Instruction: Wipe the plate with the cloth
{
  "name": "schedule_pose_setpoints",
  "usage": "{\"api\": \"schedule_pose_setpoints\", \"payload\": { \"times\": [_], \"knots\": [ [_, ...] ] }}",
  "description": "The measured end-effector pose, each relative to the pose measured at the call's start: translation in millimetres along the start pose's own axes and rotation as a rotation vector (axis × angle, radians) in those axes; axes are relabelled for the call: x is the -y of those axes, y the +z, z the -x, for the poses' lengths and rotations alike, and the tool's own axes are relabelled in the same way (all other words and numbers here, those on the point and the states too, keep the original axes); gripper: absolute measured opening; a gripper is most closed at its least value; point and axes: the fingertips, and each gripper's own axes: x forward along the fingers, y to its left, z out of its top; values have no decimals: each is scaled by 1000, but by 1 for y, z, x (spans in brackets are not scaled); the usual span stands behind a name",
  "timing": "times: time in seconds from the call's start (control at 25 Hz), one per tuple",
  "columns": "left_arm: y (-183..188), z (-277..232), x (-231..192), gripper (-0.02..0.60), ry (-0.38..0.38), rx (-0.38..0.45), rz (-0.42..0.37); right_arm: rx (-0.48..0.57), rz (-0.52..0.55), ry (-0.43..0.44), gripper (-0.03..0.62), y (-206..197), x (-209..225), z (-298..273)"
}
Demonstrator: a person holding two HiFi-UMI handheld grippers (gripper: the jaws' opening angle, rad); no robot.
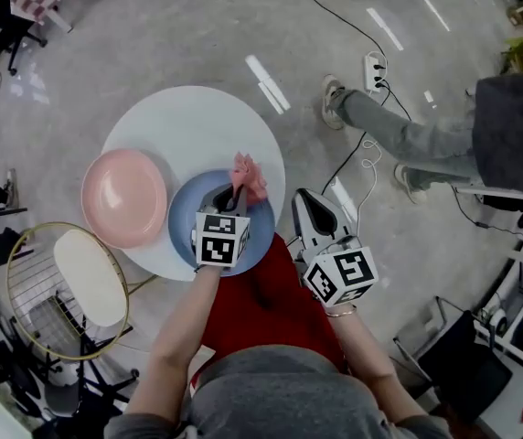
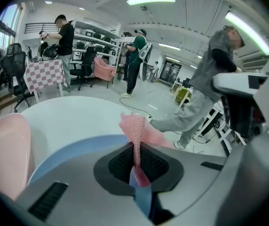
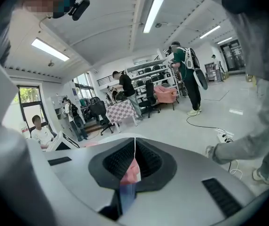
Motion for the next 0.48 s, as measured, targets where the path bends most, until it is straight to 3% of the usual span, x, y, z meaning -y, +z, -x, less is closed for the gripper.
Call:
{"api": "schedule_pose_setpoints", "payload": {
  "times": [0.48],
  "knots": [
    [-31,3,-49,32,151,-136,117,-60,26,94,29,-2,-16,-28]
  ]
}}
